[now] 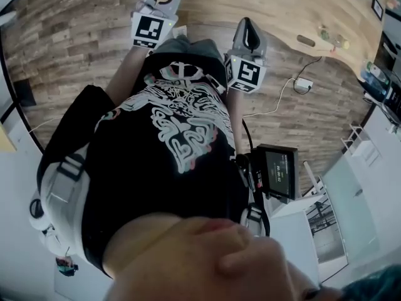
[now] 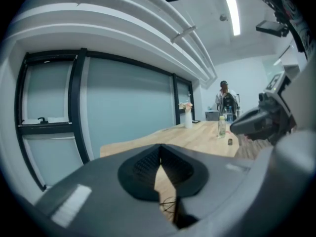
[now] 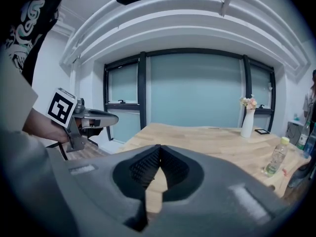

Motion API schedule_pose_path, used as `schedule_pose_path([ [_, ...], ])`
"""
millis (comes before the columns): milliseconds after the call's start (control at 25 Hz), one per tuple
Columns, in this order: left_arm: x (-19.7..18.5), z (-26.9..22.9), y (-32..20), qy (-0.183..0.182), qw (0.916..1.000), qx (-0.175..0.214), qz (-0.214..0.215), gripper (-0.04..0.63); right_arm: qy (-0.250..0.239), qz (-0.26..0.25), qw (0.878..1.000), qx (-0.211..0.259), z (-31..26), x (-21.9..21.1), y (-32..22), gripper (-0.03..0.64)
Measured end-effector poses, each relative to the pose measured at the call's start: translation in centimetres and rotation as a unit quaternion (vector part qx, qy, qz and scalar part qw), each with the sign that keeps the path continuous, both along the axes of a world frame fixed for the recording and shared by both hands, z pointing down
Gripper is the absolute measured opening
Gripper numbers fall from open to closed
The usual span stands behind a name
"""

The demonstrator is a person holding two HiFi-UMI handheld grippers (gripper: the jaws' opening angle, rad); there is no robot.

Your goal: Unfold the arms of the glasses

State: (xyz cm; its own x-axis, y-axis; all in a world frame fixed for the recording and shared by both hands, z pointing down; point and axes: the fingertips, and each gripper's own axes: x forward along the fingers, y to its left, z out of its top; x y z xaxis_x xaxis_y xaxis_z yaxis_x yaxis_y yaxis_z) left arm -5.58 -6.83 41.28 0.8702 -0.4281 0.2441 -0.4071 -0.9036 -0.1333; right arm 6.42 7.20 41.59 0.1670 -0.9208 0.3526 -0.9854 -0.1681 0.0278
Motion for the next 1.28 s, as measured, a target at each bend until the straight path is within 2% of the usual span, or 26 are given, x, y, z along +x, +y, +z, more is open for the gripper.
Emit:
schedule_pose_path([
  [240, 3.3, 2.1, -1.1, -0.012, 0.9998, -0.009, -0.009, -0.011, -0.012, -0.009, 1.000, -0.012, 2.4, 3.4, -1.8, 0.000],
  [520, 4.1, 1.9, -1.9, -0.032, 0.9995, -0.006, -0.003, -0.011, -0.017, -0.039, 0.999, -0.019, 3.4, 3.6, -4.6, 0.000],
  [760, 5.7, 5.1, -2.2, -0.047, 0.9976, -0.050, 0.000, -0.011, -0.021, -0.056, 0.997, -0.039, 5.9, 4.0, -6.5, 0.000],
  [1000, 8.0, 9.9, -1.6, -0.076, 0.9918, -0.102, 0.015, -0.011, -0.025, -0.077, 0.995, -0.065, 9.4, 5.1, -8.1, 0.000],
  [1280, 8.0, 11.7, 0.5, -0.115, 0.9867, -0.108, 0.041, -0.011, -0.027, -0.100, 0.992, -0.078, 10.7, 4.3, -7.7, 0.000],
])
